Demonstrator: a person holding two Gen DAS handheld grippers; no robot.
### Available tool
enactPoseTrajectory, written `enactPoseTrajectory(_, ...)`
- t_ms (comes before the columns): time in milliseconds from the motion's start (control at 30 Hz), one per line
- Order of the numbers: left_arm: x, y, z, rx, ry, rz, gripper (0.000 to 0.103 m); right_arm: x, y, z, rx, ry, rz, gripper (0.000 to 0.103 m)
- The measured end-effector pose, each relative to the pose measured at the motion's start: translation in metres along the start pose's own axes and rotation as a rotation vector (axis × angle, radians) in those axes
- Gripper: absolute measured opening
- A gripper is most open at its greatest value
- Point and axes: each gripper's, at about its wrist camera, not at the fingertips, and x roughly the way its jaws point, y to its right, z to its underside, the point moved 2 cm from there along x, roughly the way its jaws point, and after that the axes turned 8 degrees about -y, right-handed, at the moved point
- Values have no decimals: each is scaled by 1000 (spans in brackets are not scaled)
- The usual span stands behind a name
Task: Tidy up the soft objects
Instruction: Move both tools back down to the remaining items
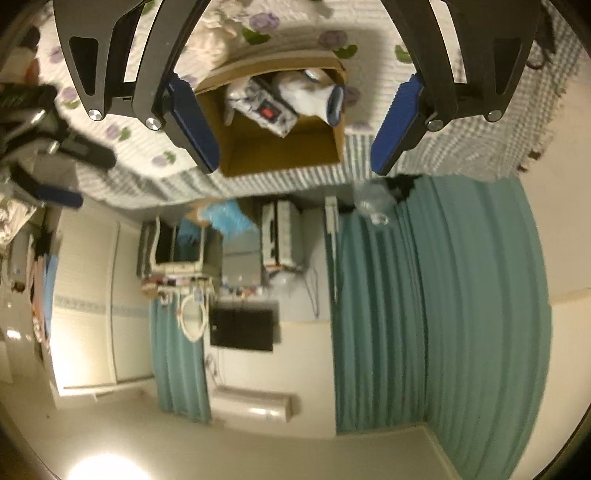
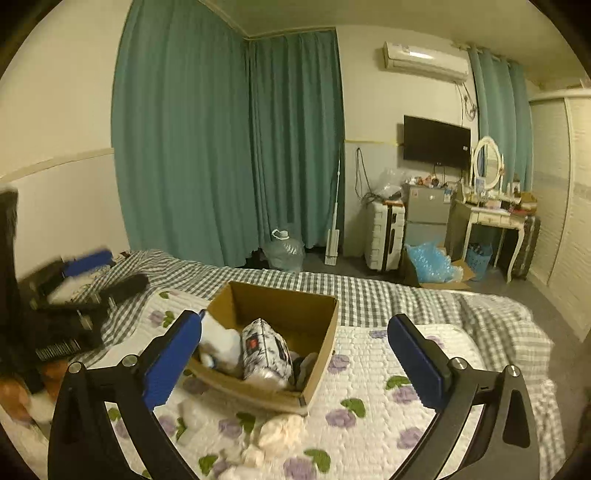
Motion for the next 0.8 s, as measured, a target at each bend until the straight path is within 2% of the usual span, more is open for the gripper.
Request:
enactPoseTrajectory(167, -53, -3, -1, -27, -2, 26, 85, -44, -23, 10, -39, -34, 47, 102)
enactPoseTrajectory(333, -68, -7, 33, -19, -130, 0, 85, -55, -48, 48, -28, -122, 11, 102)
enactPoseTrajectory(533, -53, -24, 91, -53, -243, 3, 85, -14, -78, 107, -38, -272, -43, 102)
enactPoseTrajectory(700, -17, -36, 137, -97, -319, -7, 85, 43, -88, 144, -59, -340, -16, 102)
enactPoseTrajectory(800, 14, -43, 160, -134, -370, -25, 85, 72, -84, 164, -45, -414, 10, 101)
